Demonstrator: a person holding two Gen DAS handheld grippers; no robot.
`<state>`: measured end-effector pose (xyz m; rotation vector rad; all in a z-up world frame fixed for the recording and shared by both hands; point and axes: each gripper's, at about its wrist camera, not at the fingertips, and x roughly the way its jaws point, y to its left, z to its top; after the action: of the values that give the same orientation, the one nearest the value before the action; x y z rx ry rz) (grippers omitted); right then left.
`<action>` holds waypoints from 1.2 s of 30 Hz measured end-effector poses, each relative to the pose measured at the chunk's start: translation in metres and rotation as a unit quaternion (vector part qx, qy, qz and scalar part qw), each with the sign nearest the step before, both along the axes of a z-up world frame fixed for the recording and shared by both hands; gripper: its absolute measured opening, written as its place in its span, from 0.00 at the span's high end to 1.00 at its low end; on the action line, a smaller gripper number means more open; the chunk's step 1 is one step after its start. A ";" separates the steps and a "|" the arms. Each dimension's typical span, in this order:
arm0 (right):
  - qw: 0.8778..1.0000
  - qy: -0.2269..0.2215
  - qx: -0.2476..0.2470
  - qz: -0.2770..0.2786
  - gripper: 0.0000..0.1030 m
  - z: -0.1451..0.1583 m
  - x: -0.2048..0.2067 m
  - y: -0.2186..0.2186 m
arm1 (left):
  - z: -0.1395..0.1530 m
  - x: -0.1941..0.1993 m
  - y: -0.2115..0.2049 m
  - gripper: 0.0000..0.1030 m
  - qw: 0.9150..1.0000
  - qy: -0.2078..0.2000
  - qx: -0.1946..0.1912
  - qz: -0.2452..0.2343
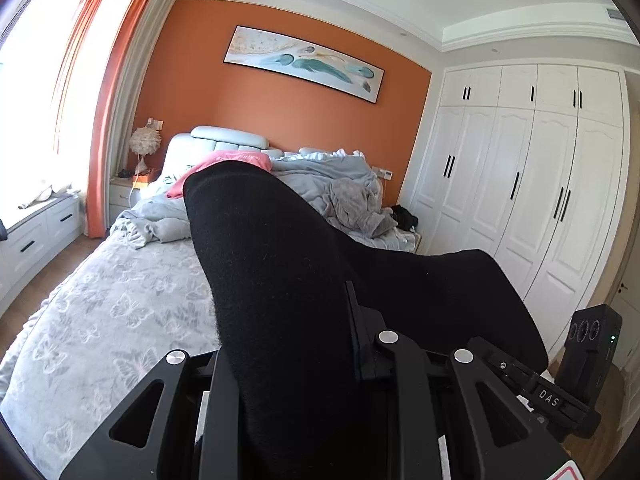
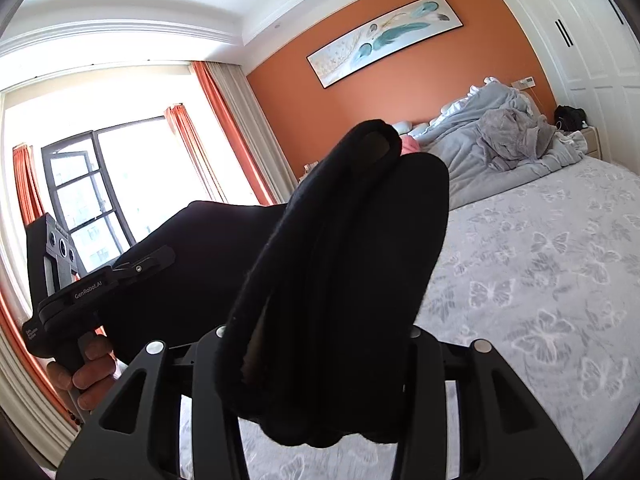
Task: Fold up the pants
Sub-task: 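Lay the folded pants down on the bed and open both grippers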
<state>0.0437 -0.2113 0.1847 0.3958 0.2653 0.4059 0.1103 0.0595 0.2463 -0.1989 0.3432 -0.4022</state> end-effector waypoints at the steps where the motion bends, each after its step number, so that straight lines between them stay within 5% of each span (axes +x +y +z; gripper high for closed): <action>1: 1.000 -0.002 0.003 0.001 0.61 -0.001 0.013 -0.002 | -0.002 0.014 0.001 0.81 1.000 0.001 -0.003 0.001; 4: 1.000 0.007 0.012 0.000 0.39 -0.021 0.063 -0.011 | -0.020 0.061 0.000 0.72 1.000 0.006 0.000 0.010; 6: 0.999 0.036 0.001 -0.035 0.24 -0.056 0.102 -0.021 | -0.058 0.107 -0.001 0.51 0.999 0.027 0.011 0.027; 7: 0.995 0.069 -0.013 -0.073 0.23 -0.085 0.124 -0.030 | -0.083 0.129 -0.002 0.25 0.997 0.050 0.022 0.047; 8: 0.987 0.107 -0.036 -0.112 0.23 -0.115 0.141 -0.037 | -0.113 0.150 -0.001 0.17 0.993 0.083 0.036 0.076; 10: 0.961 0.187 -0.095 -0.182 0.38 -0.164 0.156 -0.045 | -0.187 0.191 0.004 0.19 0.972 0.173 0.094 0.130; 11: 0.952 0.213 -0.108 -0.190 0.41 -0.184 0.154 -0.050 | -0.218 0.201 0.010 0.29 0.959 0.217 0.112 0.144; 13: 0.958 0.227 -0.090 -0.150 0.67 -0.211 0.141 -0.054 | -0.263 0.202 0.028 0.39 0.946 0.272 0.095 0.148; 14: 0.959 0.228 -0.104 -0.133 0.72 -0.214 0.138 -0.048 | -0.272 0.199 0.035 0.39 0.944 0.281 0.078 0.153; 20: 0.970 0.174 -0.154 -0.071 0.80 -0.175 0.173 0.002 | -0.243 0.206 0.003 0.36 0.959 0.247 0.056 0.126; 23: 0.962 0.200 -0.170 -0.075 0.80 -0.195 0.207 0.011 | -0.252 0.222 -0.025 0.26 0.961 0.235 0.086 0.119; 26: 0.931 0.284 -0.201 -0.111 0.90 -0.266 0.231 -0.007 | -0.305 0.253 -0.041 0.26 0.939 0.299 0.128 0.111; 27: 0.941 0.260 -0.186 -0.113 0.90 -0.269 0.221 -0.017 | -0.323 0.261 -0.042 0.27 0.925 0.332 0.146 0.114; 28: 0.938 0.264 -0.190 -0.123 0.89 -0.261 0.214 -0.019 | -0.330 0.260 -0.042 0.27 0.924 0.333 0.146 0.116; 29: 0.934 0.267 -0.193 -0.136 0.88 -0.250 0.206 -0.020 | -0.324 0.252 -0.041 0.27 0.932 0.311 0.141 0.124; 36: 0.948 0.213 -0.192 -0.136 0.85 -0.204 0.136 -0.008 | -0.269 0.192 -0.043 0.28 0.950 0.250 0.141 0.120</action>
<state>0.1800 -0.2194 -0.0192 0.1264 0.6908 -0.0139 0.3025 0.0169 -0.0231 -0.0567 0.8615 -0.0503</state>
